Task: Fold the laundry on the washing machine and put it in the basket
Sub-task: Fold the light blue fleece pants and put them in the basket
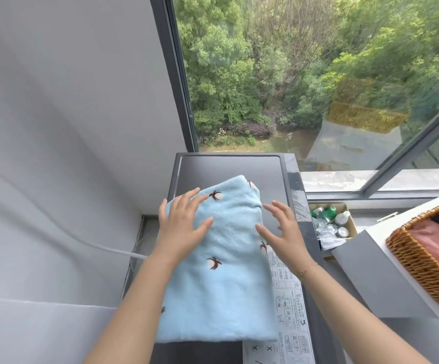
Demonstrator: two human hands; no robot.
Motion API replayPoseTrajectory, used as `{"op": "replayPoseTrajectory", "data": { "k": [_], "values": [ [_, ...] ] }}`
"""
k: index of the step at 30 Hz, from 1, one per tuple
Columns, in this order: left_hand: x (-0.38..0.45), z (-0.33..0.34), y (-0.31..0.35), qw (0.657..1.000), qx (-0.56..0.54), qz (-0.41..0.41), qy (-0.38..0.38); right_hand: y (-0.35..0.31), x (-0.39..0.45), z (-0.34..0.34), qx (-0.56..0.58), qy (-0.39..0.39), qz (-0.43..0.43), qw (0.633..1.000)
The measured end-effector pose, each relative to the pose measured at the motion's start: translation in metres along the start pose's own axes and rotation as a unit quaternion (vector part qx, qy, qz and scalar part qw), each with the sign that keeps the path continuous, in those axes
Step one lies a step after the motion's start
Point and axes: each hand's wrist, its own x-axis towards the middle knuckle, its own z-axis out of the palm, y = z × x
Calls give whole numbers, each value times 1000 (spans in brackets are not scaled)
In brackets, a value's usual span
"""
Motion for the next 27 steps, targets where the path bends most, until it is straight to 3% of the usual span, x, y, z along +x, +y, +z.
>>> {"op": "replayPoseTrajectory", "data": {
  "k": [3, 5, 9, 19, 24, 27],
  "values": [
    [21, 12, -1, 996, 14, 2, -85, -11, 45, -3, -28, -109, -63, 992],
    [23, 21, -10, 996, -16, -17, -91, -15, 60, 2, -81, -172, -76, 979],
    [17, 35, -19, 998, -40, 36, 33, -14, 71, 12, -98, -247, -28, 964],
    [16, 28, -16, 982, -88, 76, 149, -32, 77, 12, 21, -255, -88, 963],
    [27, 7, -17, 985, -139, 87, 63, -35, 72, 14, 106, -249, -17, 963],
    [32, 9, -22, 995, -99, 22, -18, -27, 74, 26, 88, -284, 57, 953]
  ]
}}
